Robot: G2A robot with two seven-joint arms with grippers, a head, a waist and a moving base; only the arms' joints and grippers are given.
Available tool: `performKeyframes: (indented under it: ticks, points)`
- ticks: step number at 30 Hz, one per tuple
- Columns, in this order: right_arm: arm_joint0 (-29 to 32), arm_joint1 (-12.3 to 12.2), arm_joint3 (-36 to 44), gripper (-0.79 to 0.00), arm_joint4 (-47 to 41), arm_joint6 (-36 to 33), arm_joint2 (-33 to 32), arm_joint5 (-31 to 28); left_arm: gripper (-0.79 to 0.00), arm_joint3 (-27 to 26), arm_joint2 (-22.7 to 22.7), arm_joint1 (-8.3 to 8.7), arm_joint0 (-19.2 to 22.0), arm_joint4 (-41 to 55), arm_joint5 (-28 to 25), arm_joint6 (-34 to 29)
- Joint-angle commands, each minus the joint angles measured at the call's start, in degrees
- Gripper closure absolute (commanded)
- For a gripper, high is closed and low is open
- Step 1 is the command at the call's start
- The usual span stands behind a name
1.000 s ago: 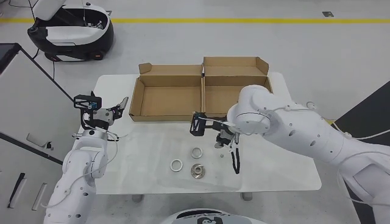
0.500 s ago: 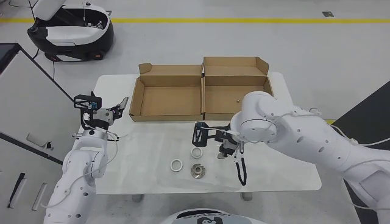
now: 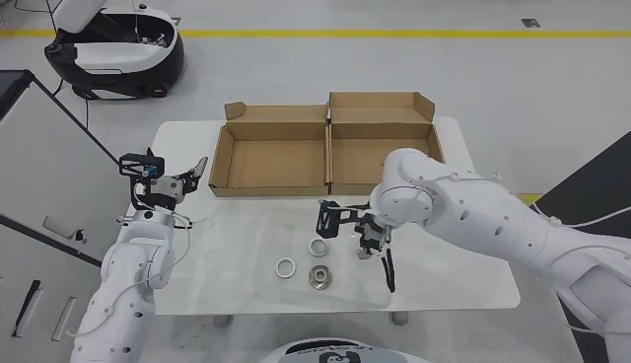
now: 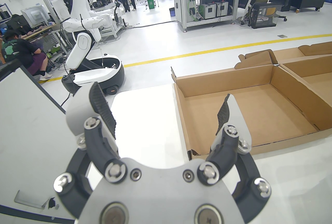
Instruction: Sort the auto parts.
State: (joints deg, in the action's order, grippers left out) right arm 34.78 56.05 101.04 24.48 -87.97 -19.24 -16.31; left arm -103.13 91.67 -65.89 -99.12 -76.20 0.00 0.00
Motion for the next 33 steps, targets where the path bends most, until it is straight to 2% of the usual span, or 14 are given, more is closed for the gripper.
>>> performKeyframes:
  ticks: [1,11,24,28,33]
  points:
    - [-0.67,0.55,-1.19,-0.382,0.38,0.03,0.96,-0.03,-0.785,0.00,0.00,0.00,0.00,0.00,0.00,0.00]
    - [-3.56,3.03,-6.62,-0.394,2.18,0.70,3.78,-0.71,-0.785,0.00,0.00,0.00,0.00,0.00,0.00,0.00]
    - [-4.93,4.99,-11.07,-0.403,5.28,2.91,4.71,-2.79,-0.785,0.00,0.00,0.00,0.00,0.00,0.00,0.00]
    - [-4.88,5.41,-11.64,-0.428,6.33,3.42,4.53,-2.68,-0.785,0.00,0.00,0.00,0.00,0.00,0.00,0.00]
    - [-4.11,5.59,-12.05,-0.406,3.34,4.31,4.14,-4.31,-0.785,0.00,0.00,0.00,0.00,0.00,0.00,0.00]
